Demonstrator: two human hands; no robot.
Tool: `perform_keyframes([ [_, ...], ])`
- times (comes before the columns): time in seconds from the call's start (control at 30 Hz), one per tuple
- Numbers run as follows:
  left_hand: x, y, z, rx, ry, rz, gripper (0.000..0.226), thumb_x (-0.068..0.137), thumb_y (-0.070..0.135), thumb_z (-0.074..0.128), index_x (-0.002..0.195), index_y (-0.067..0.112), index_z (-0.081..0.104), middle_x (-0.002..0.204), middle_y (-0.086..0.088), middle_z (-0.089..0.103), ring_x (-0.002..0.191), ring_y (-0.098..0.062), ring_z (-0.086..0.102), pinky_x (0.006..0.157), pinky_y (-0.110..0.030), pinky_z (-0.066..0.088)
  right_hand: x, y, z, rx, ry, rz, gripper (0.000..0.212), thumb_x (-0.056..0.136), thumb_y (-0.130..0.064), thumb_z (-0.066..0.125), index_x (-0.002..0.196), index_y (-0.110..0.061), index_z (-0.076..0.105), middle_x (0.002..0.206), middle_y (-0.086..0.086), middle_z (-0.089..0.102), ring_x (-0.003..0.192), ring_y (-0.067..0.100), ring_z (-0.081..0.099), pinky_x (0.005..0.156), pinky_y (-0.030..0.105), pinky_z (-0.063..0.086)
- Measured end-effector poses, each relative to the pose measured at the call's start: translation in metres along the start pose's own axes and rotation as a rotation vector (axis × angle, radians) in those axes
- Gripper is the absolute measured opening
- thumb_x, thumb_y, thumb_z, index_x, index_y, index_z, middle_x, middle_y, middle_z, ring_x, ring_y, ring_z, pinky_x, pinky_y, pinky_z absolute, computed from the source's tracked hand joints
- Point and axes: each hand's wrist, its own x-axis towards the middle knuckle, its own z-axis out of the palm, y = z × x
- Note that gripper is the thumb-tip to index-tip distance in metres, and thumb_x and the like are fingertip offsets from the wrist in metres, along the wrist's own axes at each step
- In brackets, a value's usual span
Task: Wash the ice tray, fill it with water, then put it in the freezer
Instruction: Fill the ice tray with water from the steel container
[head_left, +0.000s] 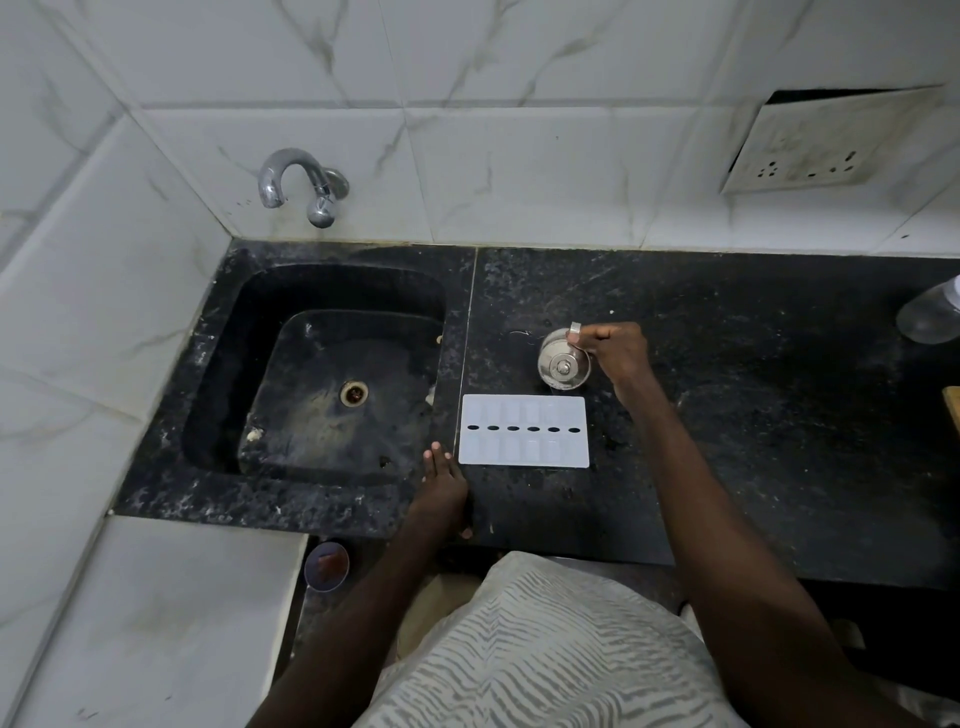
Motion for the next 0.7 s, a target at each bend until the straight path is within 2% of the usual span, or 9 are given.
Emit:
perform_keyframes([
  [0.23,0.0018,-0.0004,0.0015,-0.035,-0.021,-0.003,0.126,0.082,0.029,0.084,0.154,-0.015,-0.009,0.161,-0.038,-0.017,0.152,-0.051,-0.012,0.126,-0.051,0.014,-0.0001,0.0014,0.008,-0.088,-0.04,-0.018,0.023,0.076,-0.011,0.089,0.097,-0.007,0.082,0.093,0.006,0.08,0.087,0.019,0.077,0.085,0.04,0.063],
  [0.7,0.0,-0.0005,0.0022,-0.044,0.001,0.005,0.127,0.08,0.027,0.085,0.154,-0.015,-0.009,0.161,-0.037,-0.016,0.152,-0.05,-0.012,0.126,-0.051,0.014,-0.0039,-0.0021,0.0064,-0.041,-0.058,-0.034,0.027,0.075,-0.007,0.089,0.101,-0.005,0.081,0.095,0.006,0.08,0.084,0.02,0.078,0.082,0.039,0.065],
])
